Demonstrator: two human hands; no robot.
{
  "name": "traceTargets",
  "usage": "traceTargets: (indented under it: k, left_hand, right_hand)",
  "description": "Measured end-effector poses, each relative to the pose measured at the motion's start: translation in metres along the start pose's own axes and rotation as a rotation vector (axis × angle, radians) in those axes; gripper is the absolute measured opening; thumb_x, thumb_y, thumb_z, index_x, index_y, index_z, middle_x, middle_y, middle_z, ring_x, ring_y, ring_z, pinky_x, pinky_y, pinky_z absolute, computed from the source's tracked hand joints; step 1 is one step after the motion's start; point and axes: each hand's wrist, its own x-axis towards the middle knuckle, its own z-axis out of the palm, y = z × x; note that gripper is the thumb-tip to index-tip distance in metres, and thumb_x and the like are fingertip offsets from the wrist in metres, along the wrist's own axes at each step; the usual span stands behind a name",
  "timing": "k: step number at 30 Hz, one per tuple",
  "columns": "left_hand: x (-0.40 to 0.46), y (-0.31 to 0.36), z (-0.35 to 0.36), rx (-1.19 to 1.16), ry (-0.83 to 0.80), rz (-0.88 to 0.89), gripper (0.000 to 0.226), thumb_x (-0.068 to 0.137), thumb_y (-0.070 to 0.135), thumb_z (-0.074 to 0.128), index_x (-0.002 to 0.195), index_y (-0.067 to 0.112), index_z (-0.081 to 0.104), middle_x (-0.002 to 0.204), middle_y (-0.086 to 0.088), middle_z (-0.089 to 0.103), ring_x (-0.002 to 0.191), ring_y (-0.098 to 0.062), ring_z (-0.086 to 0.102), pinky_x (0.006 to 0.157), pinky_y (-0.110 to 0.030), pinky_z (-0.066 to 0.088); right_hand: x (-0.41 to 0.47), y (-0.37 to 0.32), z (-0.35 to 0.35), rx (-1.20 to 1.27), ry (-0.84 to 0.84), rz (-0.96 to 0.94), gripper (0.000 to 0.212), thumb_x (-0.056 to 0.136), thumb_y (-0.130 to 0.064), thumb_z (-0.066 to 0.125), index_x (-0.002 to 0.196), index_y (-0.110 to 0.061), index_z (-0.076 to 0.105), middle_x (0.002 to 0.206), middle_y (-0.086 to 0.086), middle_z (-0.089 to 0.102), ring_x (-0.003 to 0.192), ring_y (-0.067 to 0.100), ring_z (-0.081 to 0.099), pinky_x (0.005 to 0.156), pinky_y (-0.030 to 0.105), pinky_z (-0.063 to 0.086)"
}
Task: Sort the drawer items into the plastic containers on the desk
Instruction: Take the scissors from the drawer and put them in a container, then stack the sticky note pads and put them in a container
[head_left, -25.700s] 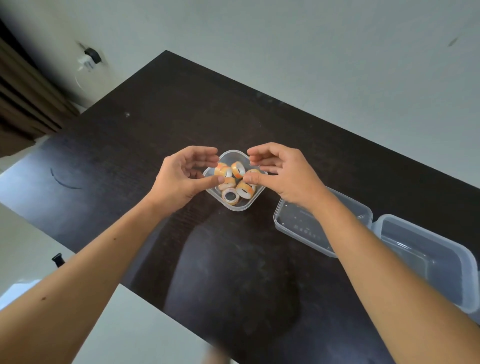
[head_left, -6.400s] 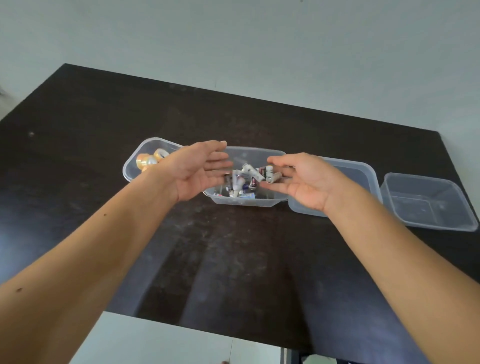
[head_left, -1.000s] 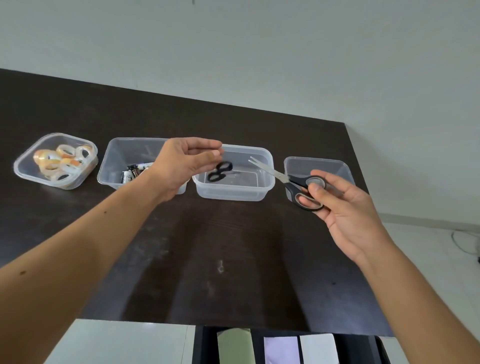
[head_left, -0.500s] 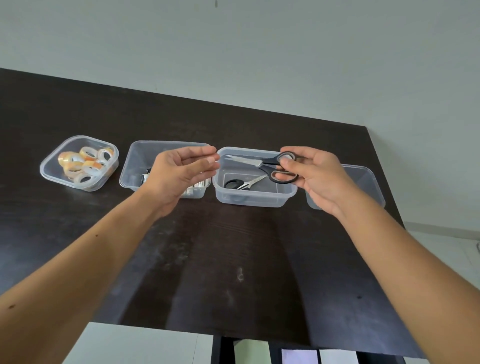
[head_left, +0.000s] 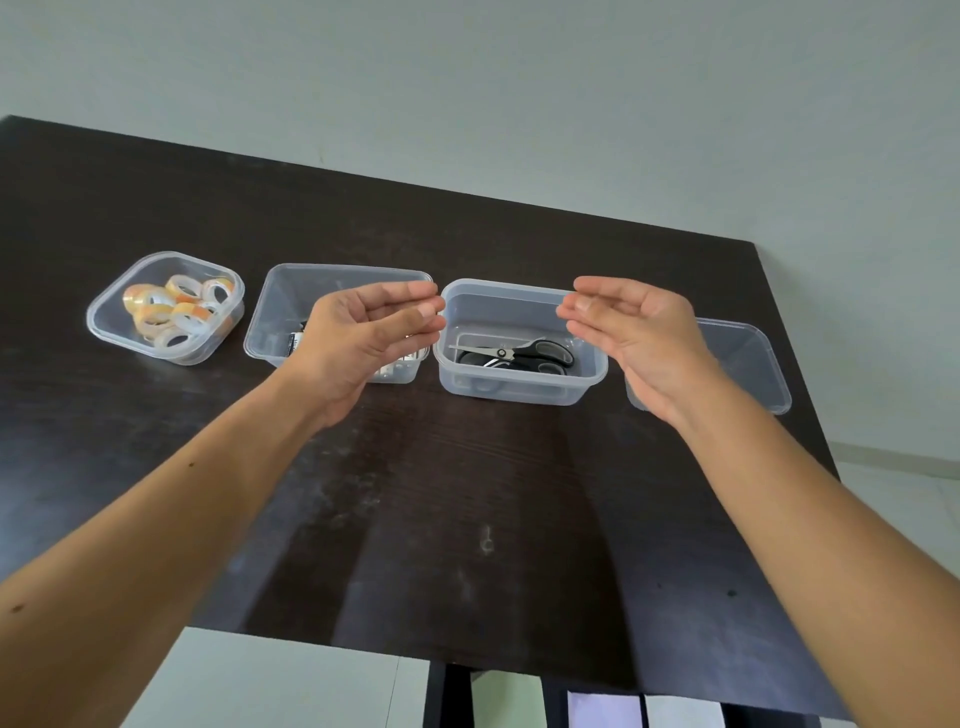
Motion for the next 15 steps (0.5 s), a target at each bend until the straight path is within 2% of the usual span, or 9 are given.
traceTargets:
  k: [6, 10, 15]
  left_hand:
    - [-0.021, 0.006, 0.011, -0.085, 0.015, 0.045, 0.041, 0.082, 0.011, 0.079, 0.12, 0.0, 0.072, 0.112, -0.014, 0.08, 0.103, -0.026, 0.078, 0.098, -0.04, 0.06]
    - [-0.051, 0.001, 0.02, -0.086, 0.0, 0.042, 0.026, 0.091, 0.002, 0.072, 0.117, 0.001, 0.073, 0.104, -0.011, 0.081, 0.097, -0.022, 0.079, 0.094, -0.036, 0.061]
    - [-0.101, -0.018, 0.032, -0.075, -0.007, 0.009, 0.032, 0.093, 0.001, 0.071, 0.124, -0.003, 0.069, 0.106, -0.013, 0.08, 0.094, -0.021, 0.078, 0.096, -0.038, 0.061]
  right_hand:
    - [-0.028, -0.011, -0.009, 0.063, -0.039, -0.038, 0.024, 0.095, -0.003, 0.075, 0.119, -0.004, 0.074, 0.113, 0.017, 0.08, 0.11, 0.026, 0.078, 0.103, 0.039, 0.06]
    - [-0.065, -0.003, -0.018, 0.096, -0.077, -0.03, 0.023, 0.095, -0.002, 0.075, 0.118, -0.003, 0.074, 0.113, 0.019, 0.079, 0.112, 0.029, 0.078, 0.104, 0.041, 0.059]
    - [-0.118, 0.018, -0.035, 0.084, -0.125, -0.029, 0.023, 0.095, -0.004, 0.074, 0.118, -0.005, 0.075, 0.112, 0.018, 0.08, 0.113, 0.03, 0.077, 0.105, 0.044, 0.058]
